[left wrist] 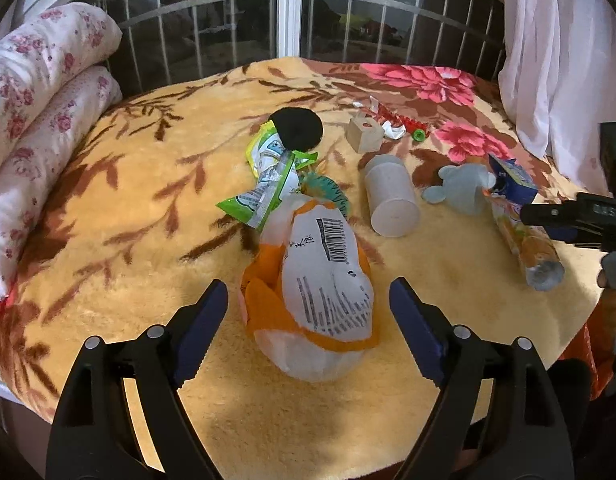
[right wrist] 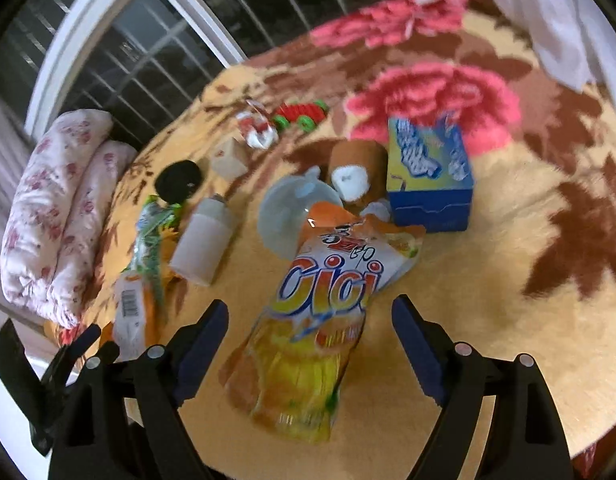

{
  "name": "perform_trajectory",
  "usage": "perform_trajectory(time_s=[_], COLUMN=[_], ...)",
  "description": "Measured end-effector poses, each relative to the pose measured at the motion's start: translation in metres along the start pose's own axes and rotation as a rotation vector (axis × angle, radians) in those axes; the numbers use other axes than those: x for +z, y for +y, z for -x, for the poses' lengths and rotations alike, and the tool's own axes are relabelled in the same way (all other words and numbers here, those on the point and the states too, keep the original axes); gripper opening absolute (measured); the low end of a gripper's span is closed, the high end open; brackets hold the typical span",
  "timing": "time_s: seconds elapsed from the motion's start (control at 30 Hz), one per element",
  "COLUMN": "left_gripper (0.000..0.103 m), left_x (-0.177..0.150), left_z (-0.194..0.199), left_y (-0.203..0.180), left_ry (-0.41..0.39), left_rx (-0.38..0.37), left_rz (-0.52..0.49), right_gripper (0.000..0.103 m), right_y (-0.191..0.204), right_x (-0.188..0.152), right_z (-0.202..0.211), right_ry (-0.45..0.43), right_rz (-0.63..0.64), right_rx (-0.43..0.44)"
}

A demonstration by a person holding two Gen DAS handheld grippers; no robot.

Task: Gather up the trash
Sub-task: 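Grasp the orange-white snack bag with left while right grasps Cici pouch, then lift the snack bag and Cici pouch off the bed with both grippers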

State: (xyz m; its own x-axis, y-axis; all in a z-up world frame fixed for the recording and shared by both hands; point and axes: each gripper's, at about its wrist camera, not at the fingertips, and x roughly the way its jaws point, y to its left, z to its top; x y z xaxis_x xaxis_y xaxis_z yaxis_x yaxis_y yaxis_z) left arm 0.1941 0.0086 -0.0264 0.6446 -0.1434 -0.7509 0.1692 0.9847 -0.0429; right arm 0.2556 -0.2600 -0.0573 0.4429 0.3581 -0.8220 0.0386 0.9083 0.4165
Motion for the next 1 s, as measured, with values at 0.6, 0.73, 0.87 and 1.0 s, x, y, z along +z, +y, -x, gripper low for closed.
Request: perform_trajectory(time_s=[0.6,0.73,0.87,1.0], left_gripper=[0.081,0.081,0.081,0.081], left_x=[-0.005,0.003,0.012,0.015], left_z=[-0.015,-0.026,-0.042,-0.055], left_y=[0.014,0.009,0.007,0.008], left_ry=[0.059,0.072,0.089,0.098], left_rx=[-0.035,-0.031,-0.011,-0.001], left_rz=[0.065,0.06,0.069,0.095], right_gripper=[0.042,0.042,0.043,0.043], right_y=[0.013,0.018,0.016,0.012], right_x=[-0.046,-0.073,-0.089,-0.099], right_z=[0.024,0.057,0.077,0.083], right_ry=[-0.174,-0.242,-0.264,-0.271], right_rz=[0.125,0.191,0.202,0.205], right_rx=[0.06,0.073,0.086,0.085])
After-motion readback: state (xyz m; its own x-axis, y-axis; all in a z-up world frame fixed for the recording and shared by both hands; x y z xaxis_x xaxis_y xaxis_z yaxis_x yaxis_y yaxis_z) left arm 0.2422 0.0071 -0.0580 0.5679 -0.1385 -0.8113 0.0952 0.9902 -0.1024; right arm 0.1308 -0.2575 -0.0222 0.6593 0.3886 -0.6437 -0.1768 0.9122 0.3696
